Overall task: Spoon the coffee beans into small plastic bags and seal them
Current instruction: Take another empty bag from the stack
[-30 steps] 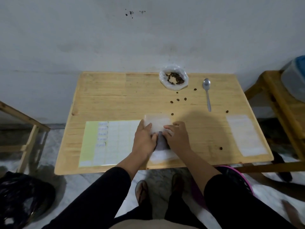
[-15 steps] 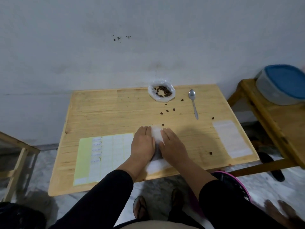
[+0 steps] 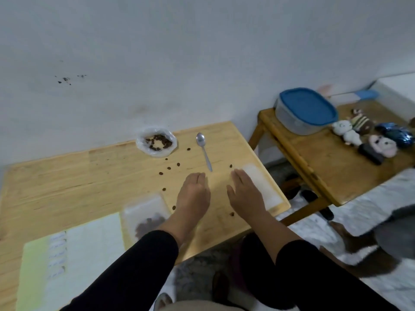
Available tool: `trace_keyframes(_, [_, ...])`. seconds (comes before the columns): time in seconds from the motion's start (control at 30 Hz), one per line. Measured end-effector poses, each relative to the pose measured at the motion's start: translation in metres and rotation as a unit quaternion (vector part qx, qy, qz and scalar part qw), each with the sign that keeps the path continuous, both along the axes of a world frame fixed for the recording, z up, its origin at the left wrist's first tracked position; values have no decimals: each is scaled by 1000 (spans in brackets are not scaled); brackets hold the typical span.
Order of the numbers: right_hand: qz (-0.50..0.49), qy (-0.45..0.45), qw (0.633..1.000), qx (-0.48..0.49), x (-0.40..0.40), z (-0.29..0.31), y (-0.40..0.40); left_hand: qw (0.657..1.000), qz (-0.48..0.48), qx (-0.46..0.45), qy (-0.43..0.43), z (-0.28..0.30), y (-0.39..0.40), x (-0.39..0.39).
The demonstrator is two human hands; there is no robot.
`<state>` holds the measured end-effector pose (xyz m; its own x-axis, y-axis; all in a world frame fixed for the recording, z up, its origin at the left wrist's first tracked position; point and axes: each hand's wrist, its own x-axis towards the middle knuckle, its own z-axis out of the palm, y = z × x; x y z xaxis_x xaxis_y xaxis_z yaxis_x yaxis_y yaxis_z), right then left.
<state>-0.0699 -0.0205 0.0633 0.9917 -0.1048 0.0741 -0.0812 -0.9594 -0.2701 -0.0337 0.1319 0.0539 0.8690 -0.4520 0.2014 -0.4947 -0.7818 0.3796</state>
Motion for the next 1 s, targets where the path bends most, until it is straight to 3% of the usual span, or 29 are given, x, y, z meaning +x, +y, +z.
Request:
trace_keyframes(0.17, [-49, 44, 998, 3, -7, -24, -61, 988, 33, -17, 152, -23, -57, 2])
trace_keyframes(0.43, [-28, 117, 992, 42, 3, -72, -114, 975, 93, -49, 194, -69, -125, 21])
trace_keyframes(0.7, [13, 76, 996, 48, -1, -95, -126, 977, 126, -46, 167, -79, -148, 42])
trace_keyframes(1.0, [13, 56, 994, 96, 2, -108, -132, 957, 170, -188, 144, -69, -155, 37])
